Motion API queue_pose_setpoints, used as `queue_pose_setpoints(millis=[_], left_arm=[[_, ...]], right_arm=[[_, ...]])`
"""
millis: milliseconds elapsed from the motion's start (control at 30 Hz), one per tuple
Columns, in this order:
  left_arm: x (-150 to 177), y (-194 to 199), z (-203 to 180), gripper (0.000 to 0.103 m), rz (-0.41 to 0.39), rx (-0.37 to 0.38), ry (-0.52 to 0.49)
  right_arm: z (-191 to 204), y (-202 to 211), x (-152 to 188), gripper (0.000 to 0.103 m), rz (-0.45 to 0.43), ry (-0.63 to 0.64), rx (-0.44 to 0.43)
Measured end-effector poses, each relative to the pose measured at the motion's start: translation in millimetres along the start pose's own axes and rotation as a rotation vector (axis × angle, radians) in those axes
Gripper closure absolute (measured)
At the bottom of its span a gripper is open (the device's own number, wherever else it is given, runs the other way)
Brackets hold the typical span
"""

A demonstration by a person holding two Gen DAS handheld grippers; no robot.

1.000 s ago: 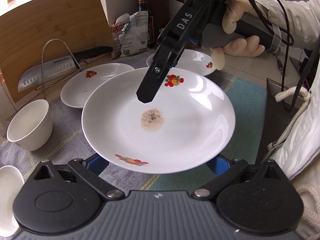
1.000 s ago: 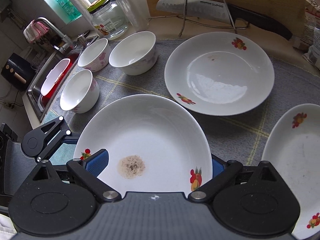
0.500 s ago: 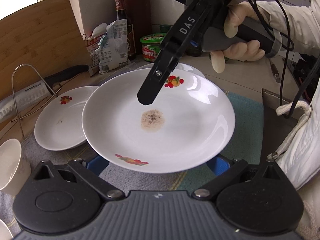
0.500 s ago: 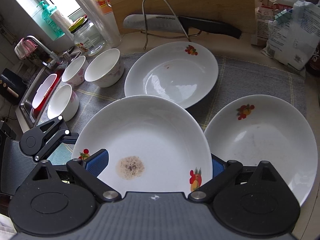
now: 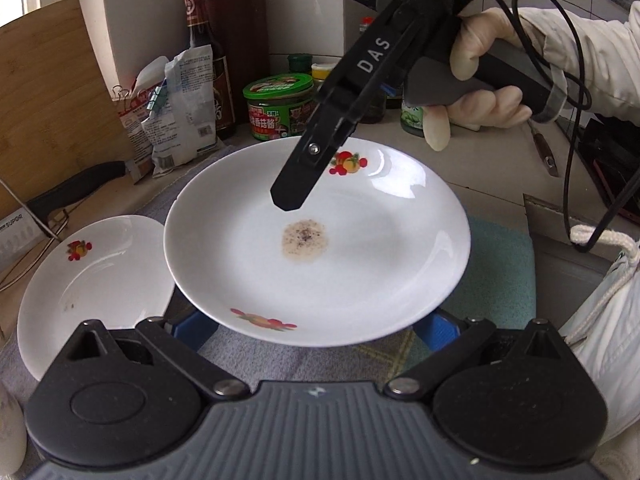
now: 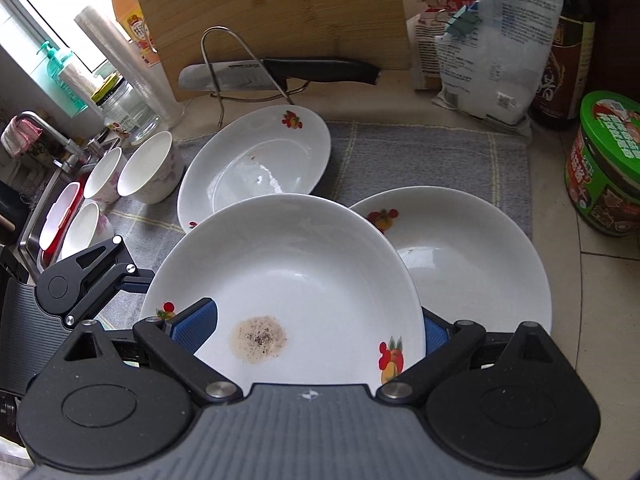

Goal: Organize plates and bowls
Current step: 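Carry the stained flat plate with both tools toward the deep plates, then lower the stained flat plate onto the white deep plate with both tools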

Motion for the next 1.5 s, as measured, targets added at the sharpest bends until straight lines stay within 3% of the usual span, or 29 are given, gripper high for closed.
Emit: queue_pose_setpoints(millis=[533, 1500], left_arm=[[-19, -37, 6, 0.002, 0.0, 0.032, 0.008], [-24, -57, 17, 0.001, 0.062, 0.076, 0.022]], right_arm=[[-41, 1, -14, 0.001, -0.032, -0.047, 0.036], [-54, -9, -16, 0.001, -0.021, -0.078, 0.073]])
Point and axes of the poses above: each gripper's, at about its wrist camera, not at the fingertips, and y roughly against the way its jaws point, z to its left, x to its underside, the point moved 2 cm from there along -y, roughly the way its jaws point, and after that the axes turned 14 degrees about -y, right-handed, at the moved point
